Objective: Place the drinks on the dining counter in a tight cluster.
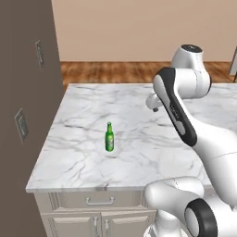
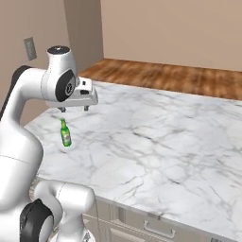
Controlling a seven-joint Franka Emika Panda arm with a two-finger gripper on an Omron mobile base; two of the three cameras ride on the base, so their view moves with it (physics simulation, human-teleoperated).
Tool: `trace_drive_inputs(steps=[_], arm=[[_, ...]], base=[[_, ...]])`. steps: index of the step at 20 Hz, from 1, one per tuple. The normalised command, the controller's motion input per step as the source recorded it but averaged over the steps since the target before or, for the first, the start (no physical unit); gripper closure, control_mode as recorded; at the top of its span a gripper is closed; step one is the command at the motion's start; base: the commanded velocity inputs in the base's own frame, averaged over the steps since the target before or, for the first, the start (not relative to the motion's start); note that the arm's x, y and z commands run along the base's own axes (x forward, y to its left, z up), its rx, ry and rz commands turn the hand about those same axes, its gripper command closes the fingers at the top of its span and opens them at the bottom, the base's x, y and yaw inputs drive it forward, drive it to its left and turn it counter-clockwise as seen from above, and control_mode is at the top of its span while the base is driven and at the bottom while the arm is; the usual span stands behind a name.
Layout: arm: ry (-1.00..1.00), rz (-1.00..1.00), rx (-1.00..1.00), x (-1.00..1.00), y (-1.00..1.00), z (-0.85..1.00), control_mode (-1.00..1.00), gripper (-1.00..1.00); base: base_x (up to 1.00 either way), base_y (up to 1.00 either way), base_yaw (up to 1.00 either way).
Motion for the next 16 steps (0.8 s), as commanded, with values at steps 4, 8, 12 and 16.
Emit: trace_drive_inputs(steps=[4,8,12,16], arm=[[0.0,0.45,0.0,0.23,0.91,-0.24,-1.0,-1.0],[0.0,0.11,-0.05,0.05,0.51,-0.03,-1.0,-1.0],[0.0,0.0,-0.05,0.38,0.38,-0.09,-1.0,-1.0],[0.0,-0.05,-0.02,0.21,0.33,-0.13,-1.0,-1.0]], base=[[0.0,0.0,0.0],[0.0,0.0,0.0],[0.0,0.0,0.0],[0.0,0.0,0.0]])
